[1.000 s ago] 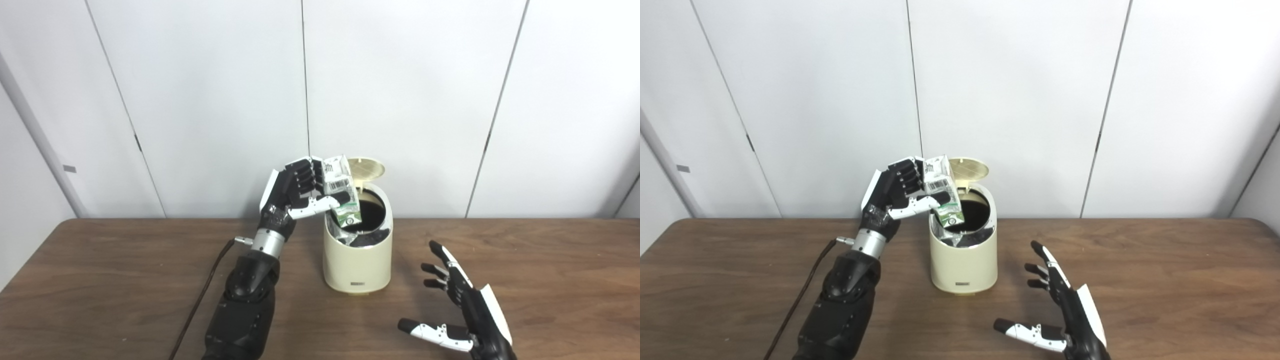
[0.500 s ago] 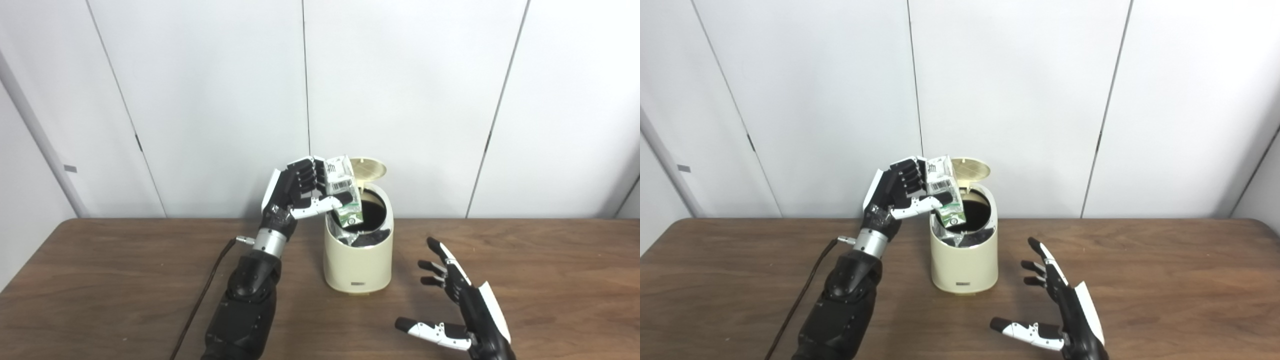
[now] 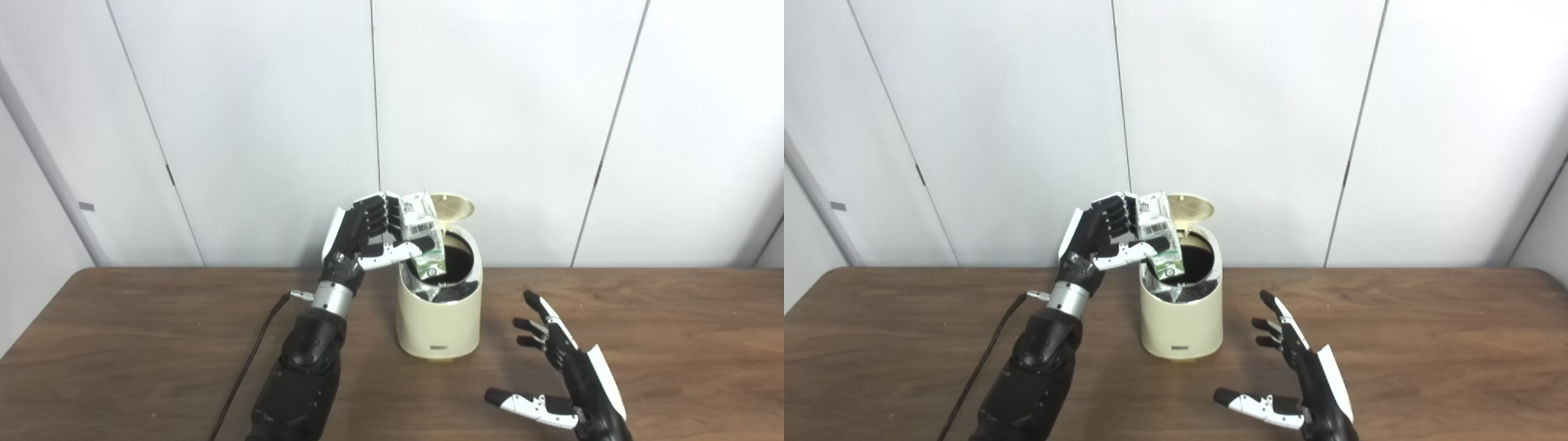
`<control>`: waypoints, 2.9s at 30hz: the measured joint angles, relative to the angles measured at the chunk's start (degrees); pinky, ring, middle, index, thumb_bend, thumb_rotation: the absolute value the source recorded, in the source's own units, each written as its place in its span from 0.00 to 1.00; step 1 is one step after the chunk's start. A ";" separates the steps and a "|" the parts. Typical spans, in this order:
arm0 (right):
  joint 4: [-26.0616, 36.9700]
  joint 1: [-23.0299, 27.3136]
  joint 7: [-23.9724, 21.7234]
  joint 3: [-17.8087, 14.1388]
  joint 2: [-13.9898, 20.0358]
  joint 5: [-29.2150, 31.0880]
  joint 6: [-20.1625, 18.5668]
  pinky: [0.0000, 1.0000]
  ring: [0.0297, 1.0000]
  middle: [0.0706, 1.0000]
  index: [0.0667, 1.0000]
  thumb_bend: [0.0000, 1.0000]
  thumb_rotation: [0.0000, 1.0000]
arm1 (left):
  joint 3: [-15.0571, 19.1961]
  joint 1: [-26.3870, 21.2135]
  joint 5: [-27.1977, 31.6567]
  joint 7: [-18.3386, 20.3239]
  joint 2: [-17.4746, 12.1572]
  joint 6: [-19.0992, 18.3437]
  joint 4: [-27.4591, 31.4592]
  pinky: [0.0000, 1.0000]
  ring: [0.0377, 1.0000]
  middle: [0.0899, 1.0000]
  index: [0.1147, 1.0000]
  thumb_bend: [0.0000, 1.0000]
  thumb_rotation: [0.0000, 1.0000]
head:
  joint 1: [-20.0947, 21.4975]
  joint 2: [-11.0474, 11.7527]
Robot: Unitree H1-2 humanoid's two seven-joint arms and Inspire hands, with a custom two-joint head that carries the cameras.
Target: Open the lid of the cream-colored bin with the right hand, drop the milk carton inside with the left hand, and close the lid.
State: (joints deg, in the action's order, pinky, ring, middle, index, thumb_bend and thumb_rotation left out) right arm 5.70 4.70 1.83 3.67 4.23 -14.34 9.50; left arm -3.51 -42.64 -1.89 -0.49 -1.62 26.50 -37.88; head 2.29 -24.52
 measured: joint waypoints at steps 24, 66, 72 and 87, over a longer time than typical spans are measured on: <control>0.01 0.04 -0.10 0.32 0.03 0.90 0.01 0.70 0.80 0.96 0.92 0.79 0.27 | -20.45 -1.99 -5.30 -21.93 -7.00 0.92 -1.06 0.64 0.75 0.79 0.68 0.89 0.01 | -0.35 -0.09; -0.10 0.38 -0.93 0.45 0.46 0.52 -0.45 0.74 0.80 0.94 0.92 0.79 0.23 | -10.55 4.73 0.03 -10.03 -7.56 -0.40 7.44 0.44 0.56 0.65 0.64 0.82 0.00 | -2.46 -0.35; -0.40 0.47 -1.24 0.41 0.57 1.34 -0.43 0.71 0.81 0.95 0.92 0.78 0.23 | -9.26 6.92 0.05 -6.87 -6.21 -0.47 8.43 0.45 0.56 0.66 0.64 0.79 0.00 | -2.55 -0.26; -0.54 0.62 -1.63 0.10 1.35 2.29 -0.40 0.70 0.81 0.96 0.92 0.78 0.24 | -1.46 7.85 2.52 1.02 -7.87 -0.89 13.81 0.57 0.68 0.74 0.72 0.77 0.06 | -3.43 0.00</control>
State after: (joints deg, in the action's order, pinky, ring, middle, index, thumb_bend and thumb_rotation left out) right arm 5.17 5.32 0.20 3.77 5.58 -12.05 9.11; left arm -4.96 -34.79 0.64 0.53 -9.49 25.60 -24.07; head -1.14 -24.52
